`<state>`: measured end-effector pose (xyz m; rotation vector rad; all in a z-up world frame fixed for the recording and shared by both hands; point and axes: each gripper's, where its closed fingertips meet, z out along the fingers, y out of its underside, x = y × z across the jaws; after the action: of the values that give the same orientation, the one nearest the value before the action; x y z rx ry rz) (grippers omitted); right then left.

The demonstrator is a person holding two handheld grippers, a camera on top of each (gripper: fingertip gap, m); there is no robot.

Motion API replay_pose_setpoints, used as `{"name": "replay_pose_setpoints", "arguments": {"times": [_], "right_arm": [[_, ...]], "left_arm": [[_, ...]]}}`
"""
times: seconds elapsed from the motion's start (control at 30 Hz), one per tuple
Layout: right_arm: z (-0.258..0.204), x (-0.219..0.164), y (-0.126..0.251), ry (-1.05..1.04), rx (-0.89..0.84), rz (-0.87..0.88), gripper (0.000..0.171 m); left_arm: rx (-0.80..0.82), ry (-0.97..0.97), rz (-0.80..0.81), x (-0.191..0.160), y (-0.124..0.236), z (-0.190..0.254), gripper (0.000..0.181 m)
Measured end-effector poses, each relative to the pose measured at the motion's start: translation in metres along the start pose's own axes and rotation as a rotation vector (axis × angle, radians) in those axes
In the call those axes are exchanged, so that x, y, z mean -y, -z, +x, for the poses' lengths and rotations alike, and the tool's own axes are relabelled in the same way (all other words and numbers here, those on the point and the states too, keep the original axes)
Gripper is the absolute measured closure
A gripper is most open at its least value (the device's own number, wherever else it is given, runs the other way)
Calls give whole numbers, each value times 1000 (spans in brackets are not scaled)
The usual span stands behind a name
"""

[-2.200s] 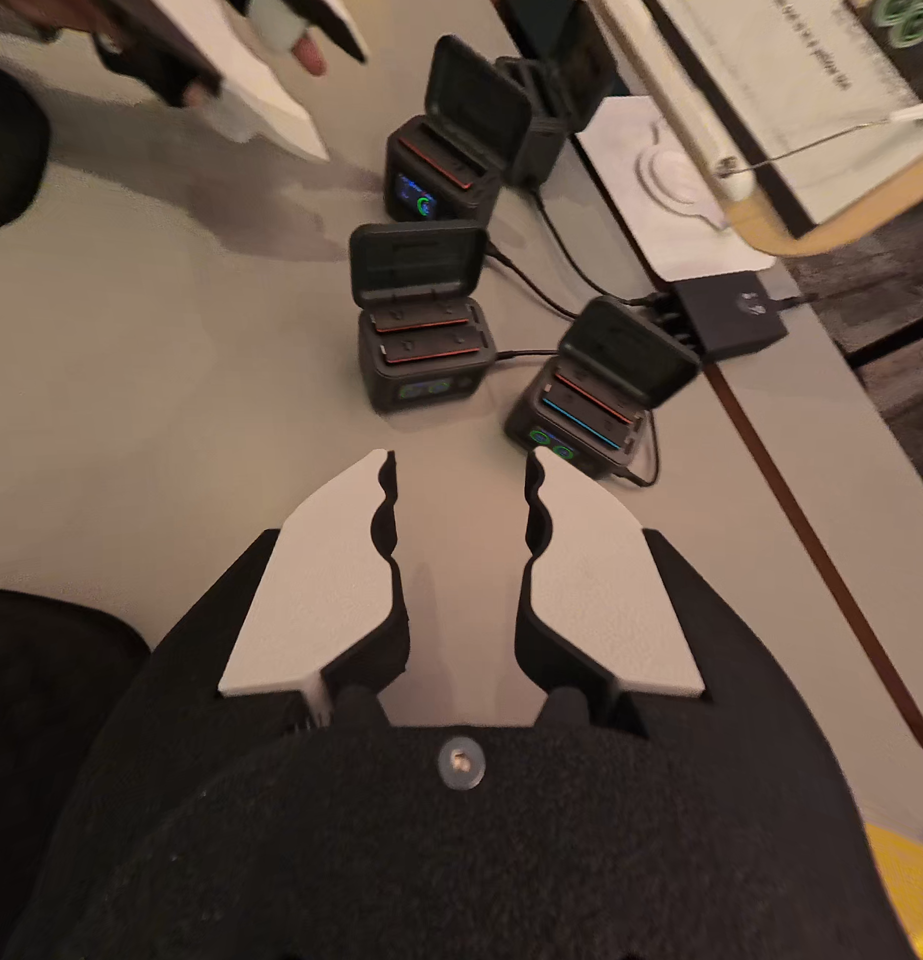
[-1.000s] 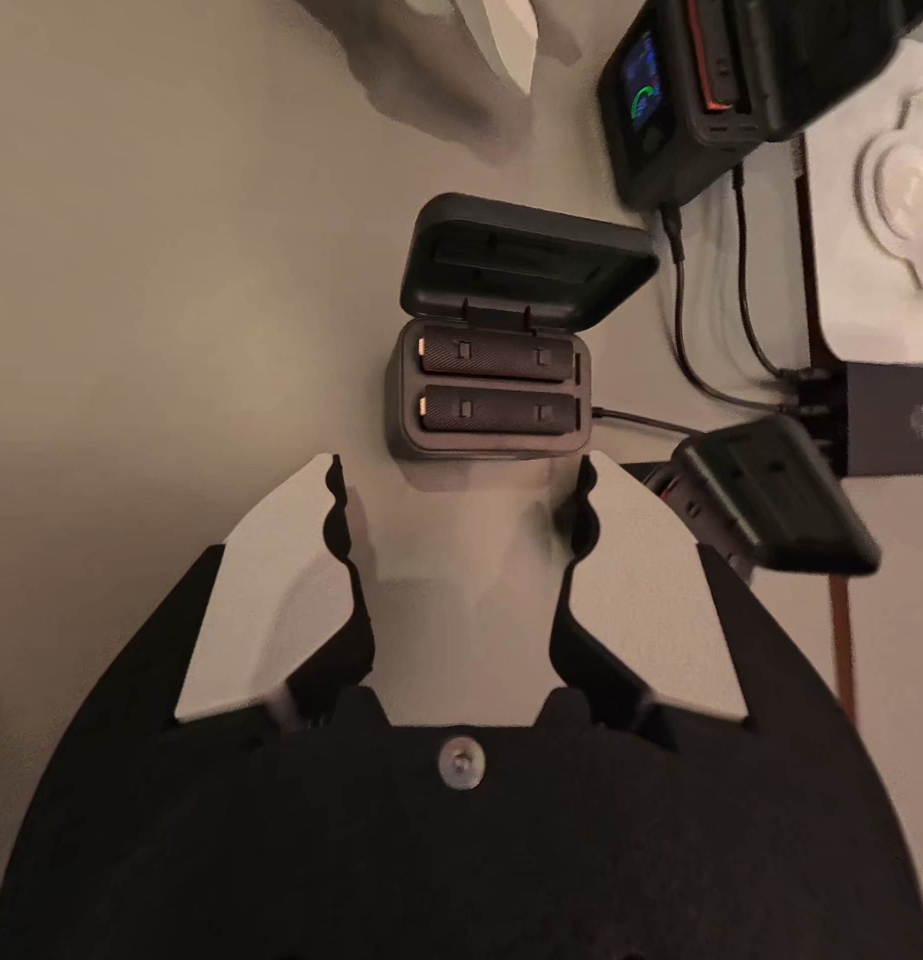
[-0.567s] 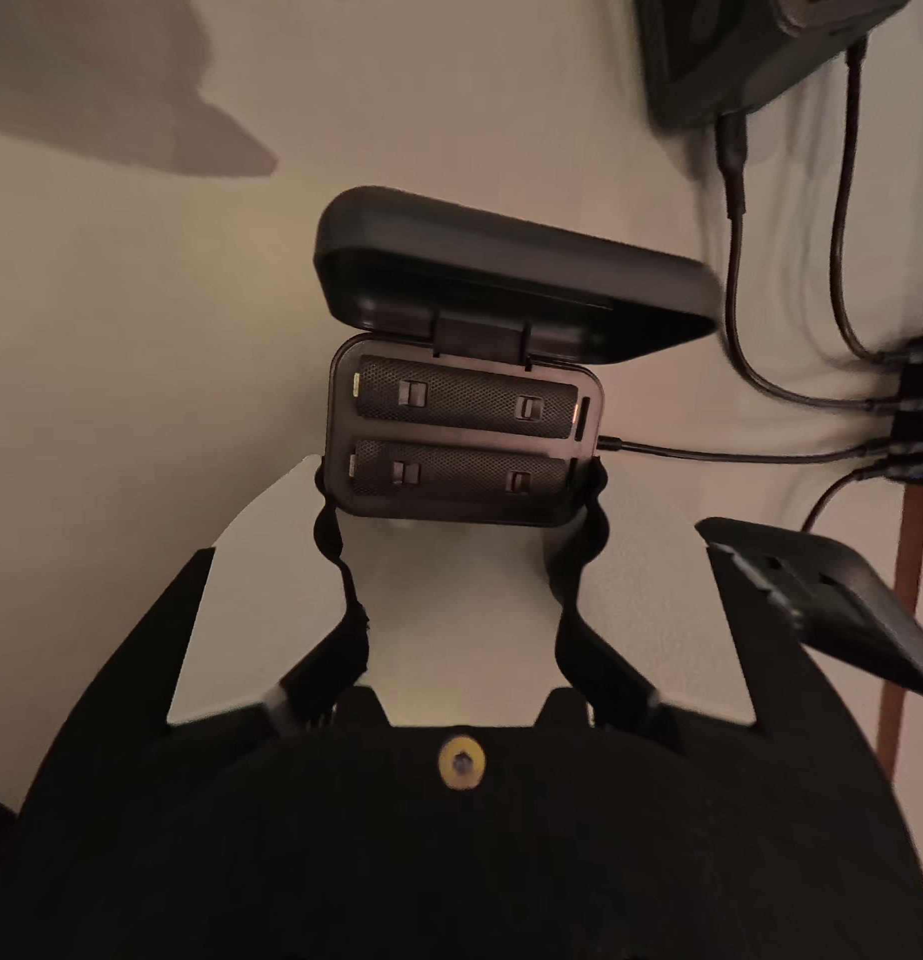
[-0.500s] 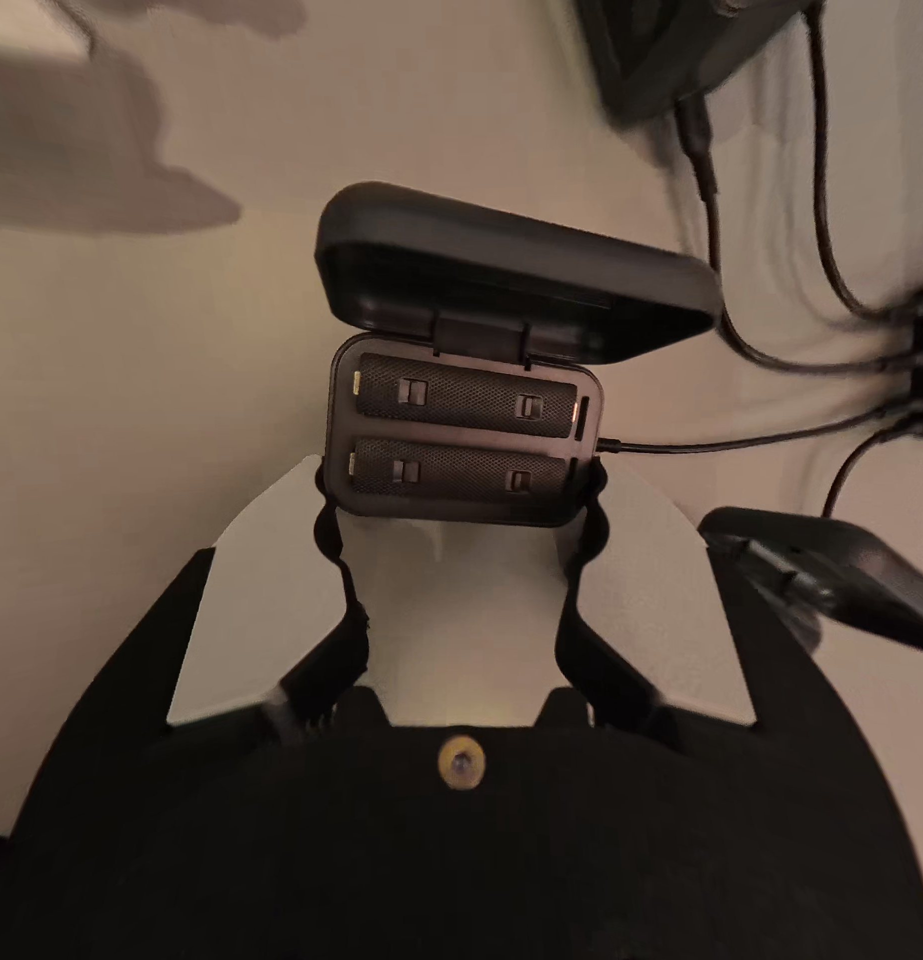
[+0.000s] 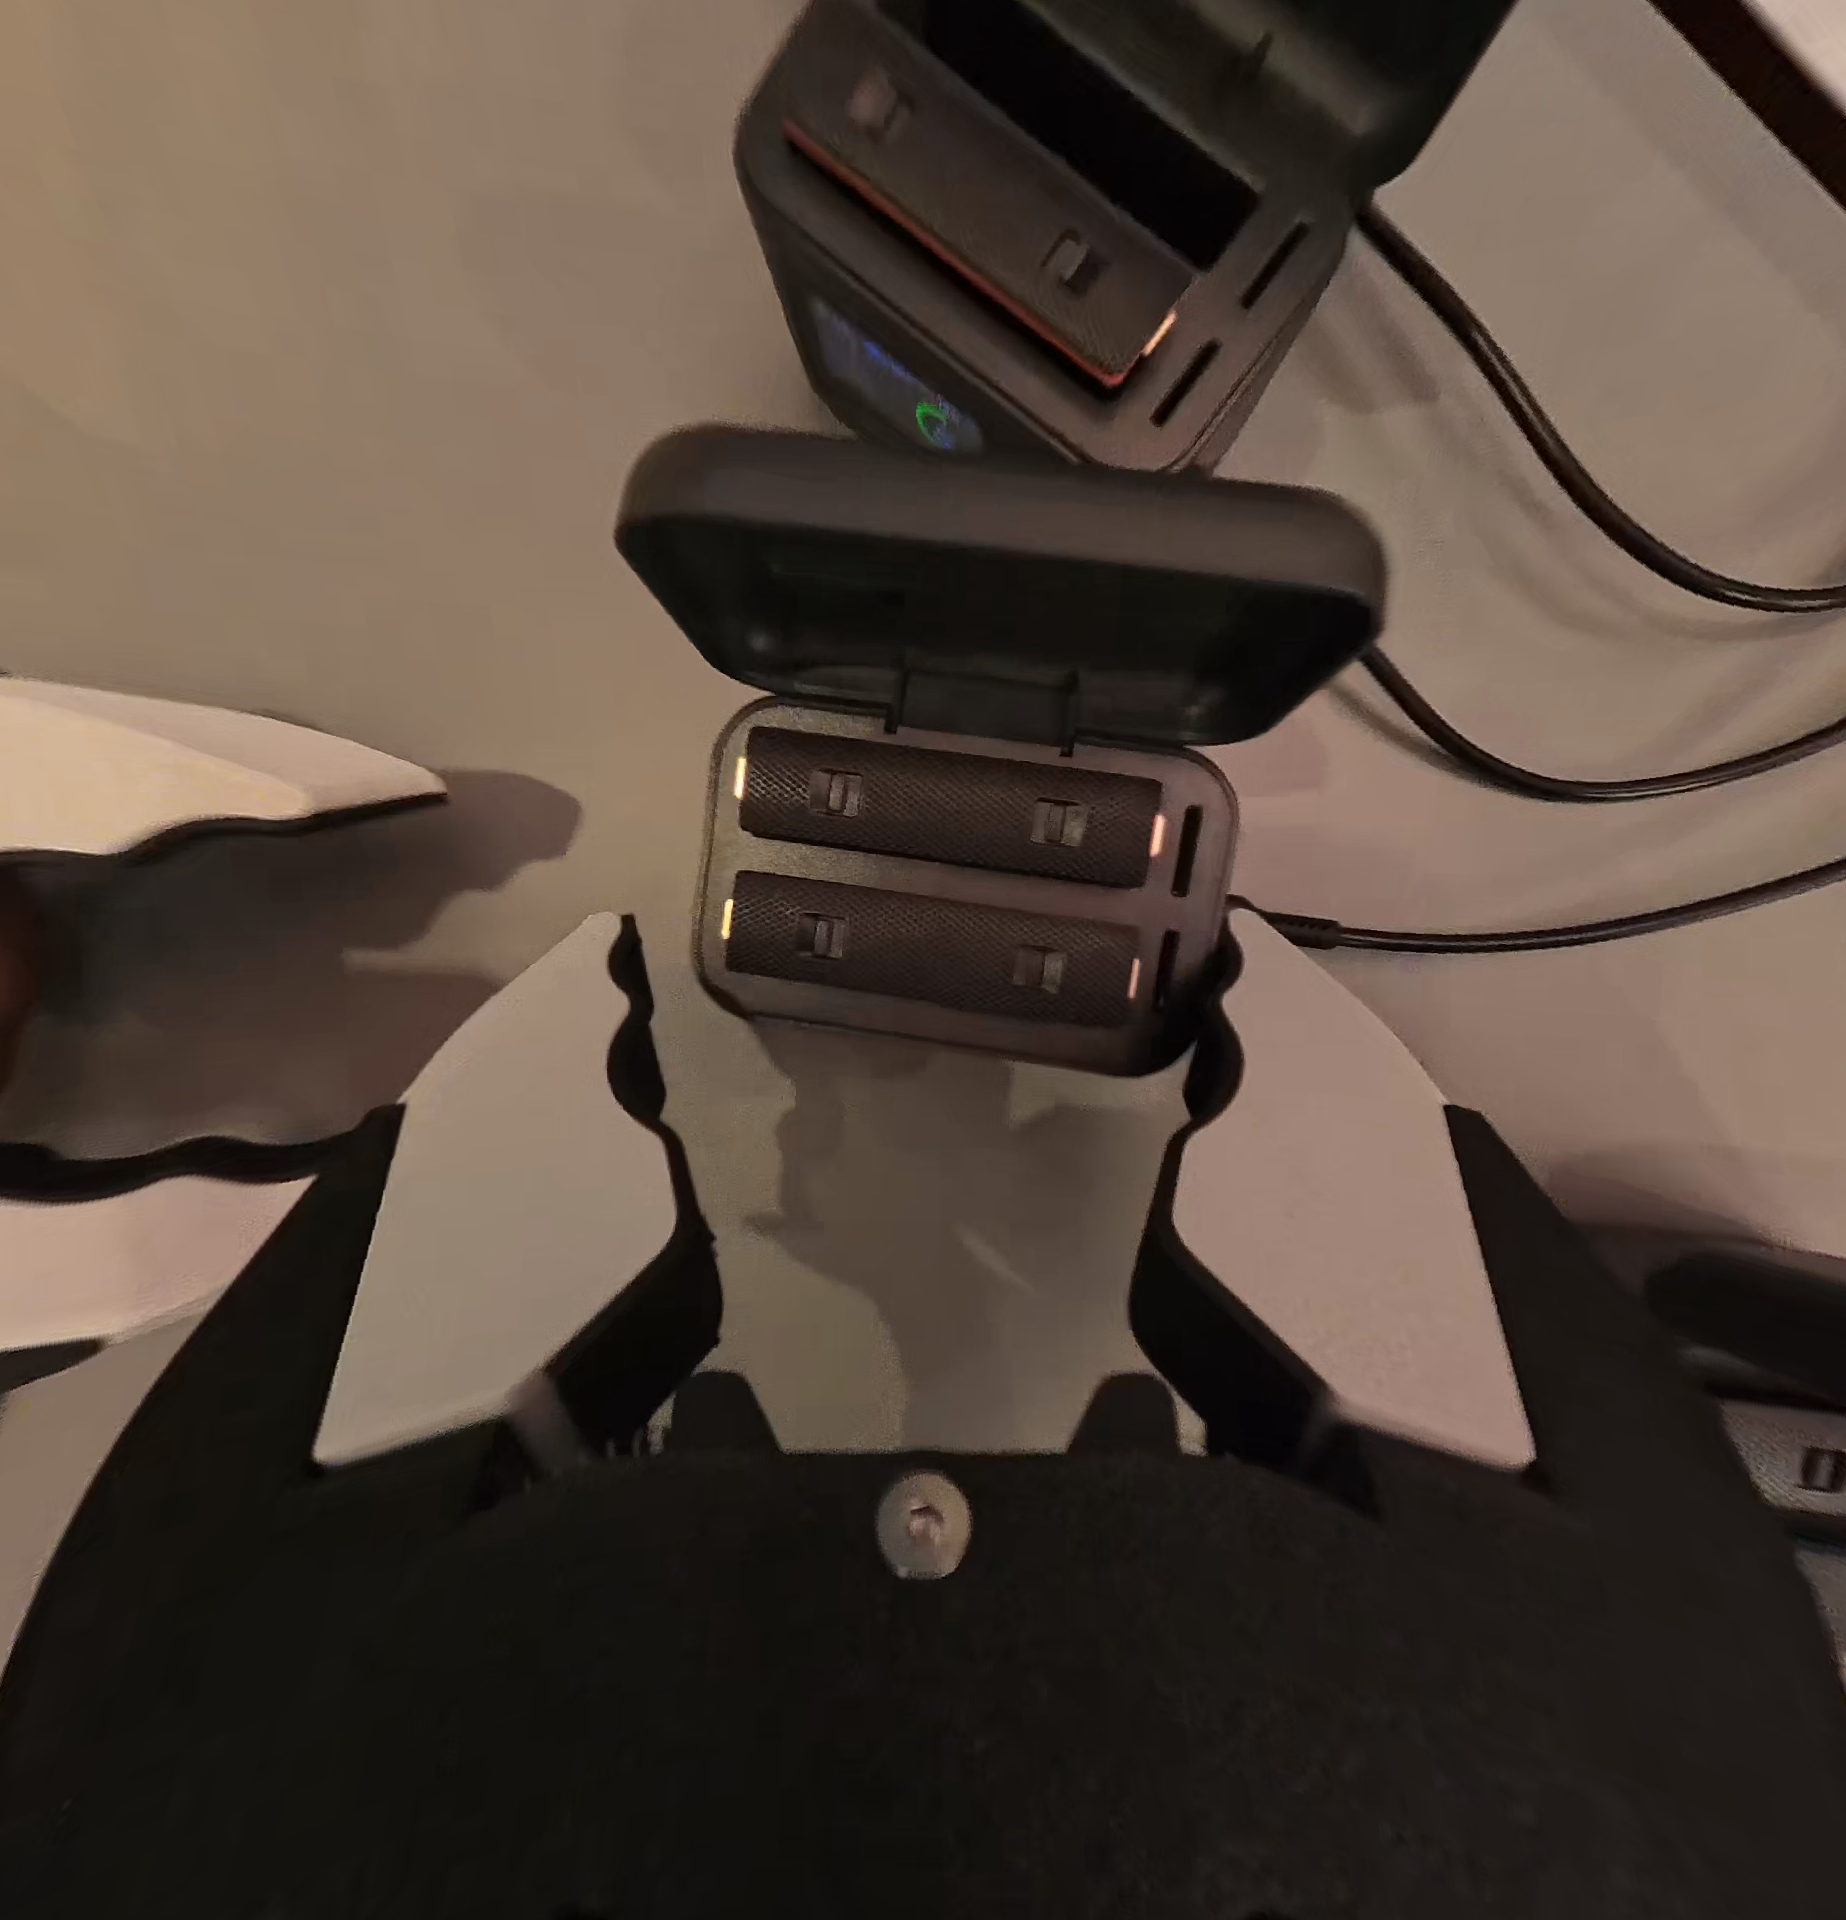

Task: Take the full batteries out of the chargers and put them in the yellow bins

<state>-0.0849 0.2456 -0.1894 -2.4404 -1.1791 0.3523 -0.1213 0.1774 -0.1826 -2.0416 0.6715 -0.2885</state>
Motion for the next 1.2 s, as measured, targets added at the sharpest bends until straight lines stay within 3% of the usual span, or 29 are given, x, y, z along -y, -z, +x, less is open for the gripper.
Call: {"name": "replay_pose_setpoints", "arguments": {"times": [0.13, 0.27, 0.37, 0.5, 0.63, 0.7, 0.8, 1.07, 1.2], "right_arm": [[-7, 18, 31, -115, 204, 170, 71], [-13, 41, 87, -93, 419, 480, 85], [-5, 43, 119, -38, 419, 674, 88], [9, 29, 129, 19, 337, 759, 90], [15, 16, 129, 81, 293, 776, 94], [17, 10, 127, 135, 271, 751, 98], [18, 0, 118, 246, 238, 666, 103], [16, -4, 94, 501, 188, 419, 108], [25, -1, 84, 456, 108, 311, 107]], "left_arm": [[18, -15, -22, -1, -8, 0, 118], [26, -10, -34, 8, -25, -2, 113], [31, -17, -50, 14, -40, -1, 108], [31, -2, -84, 19, -59, -6, 104], [23, 7, -85, 28, -73, -13, 104], [10, 16, -87, 31, -78, -17, 113], [-84, -1, -85, 32, -80, -13, 122], [-228, -129, -75, 35, -84, 0, 123], [-217, -141, -73, 36, -85, 2, 124]]}}
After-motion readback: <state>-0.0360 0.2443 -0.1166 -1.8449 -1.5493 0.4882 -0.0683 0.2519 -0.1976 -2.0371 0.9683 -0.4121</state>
